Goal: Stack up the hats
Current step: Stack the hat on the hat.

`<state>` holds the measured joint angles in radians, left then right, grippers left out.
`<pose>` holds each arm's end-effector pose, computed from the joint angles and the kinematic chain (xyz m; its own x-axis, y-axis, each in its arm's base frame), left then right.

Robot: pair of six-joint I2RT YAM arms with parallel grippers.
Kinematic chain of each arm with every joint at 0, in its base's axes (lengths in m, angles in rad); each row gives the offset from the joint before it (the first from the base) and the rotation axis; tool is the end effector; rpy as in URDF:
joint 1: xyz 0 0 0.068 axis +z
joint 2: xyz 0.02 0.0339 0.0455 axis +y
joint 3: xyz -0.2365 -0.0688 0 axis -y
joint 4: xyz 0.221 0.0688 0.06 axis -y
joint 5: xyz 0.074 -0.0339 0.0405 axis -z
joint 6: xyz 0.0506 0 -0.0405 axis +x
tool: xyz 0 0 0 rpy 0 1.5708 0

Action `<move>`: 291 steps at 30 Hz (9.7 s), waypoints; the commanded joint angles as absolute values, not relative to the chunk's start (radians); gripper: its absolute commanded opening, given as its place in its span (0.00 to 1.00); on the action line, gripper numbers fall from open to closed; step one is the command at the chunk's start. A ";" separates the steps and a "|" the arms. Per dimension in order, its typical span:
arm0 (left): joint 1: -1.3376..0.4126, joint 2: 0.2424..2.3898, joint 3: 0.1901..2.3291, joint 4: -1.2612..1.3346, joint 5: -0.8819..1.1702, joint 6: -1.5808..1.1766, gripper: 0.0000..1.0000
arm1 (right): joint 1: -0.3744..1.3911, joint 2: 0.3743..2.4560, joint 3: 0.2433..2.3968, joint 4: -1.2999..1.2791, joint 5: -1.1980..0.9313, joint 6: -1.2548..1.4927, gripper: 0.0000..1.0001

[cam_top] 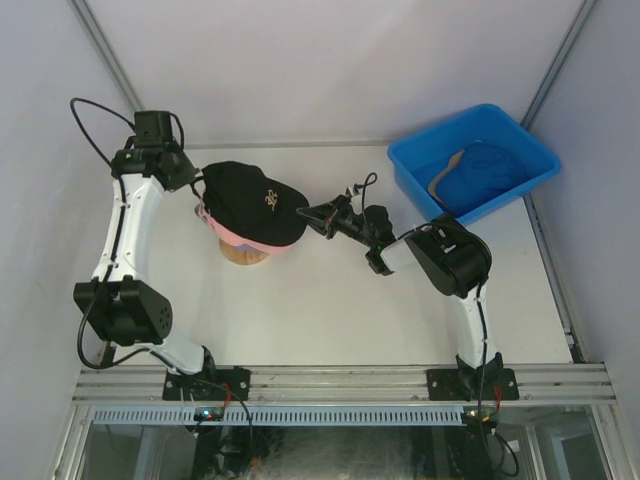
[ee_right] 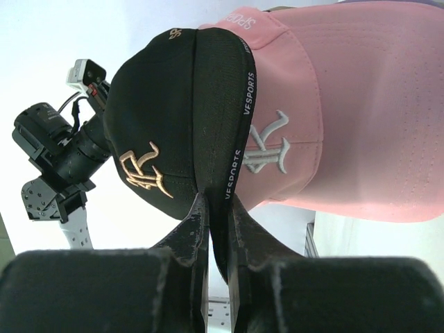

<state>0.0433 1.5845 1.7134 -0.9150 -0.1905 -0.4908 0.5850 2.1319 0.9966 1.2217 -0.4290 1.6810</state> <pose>0.3214 0.0235 0.3504 -0.5405 -0.4867 -0.6863 -0.4886 0.8456 -0.2149 0.3327 0.2456 0.1490 -0.8504 0.5209 0.0739 0.0217 -0.1056 0.9942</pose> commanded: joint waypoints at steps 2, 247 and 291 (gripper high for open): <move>0.065 1.574 1.677 -0.871 -0.294 -0.436 0.00 | 0.571 2.191 0.970 1.084 -0.389 1.654 0.03; 0.213 1.213 1.057 -0.316 0.175 -0.736 0.29 | 0.631 2.292 2.227 -0.286 -0.512 0.830 0.95; 0.137 1.581 1.352 -0.038 0.322 -0.853 0.34 | 0.552 1.998 1.829 -0.090 -0.523 0.826 0.95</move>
<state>0.1280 1.6360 1.2930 -0.0719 0.3290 -0.7666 0.5758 2.0842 1.8507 -0.2310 -0.5220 0.8104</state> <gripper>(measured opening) 0.325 0.949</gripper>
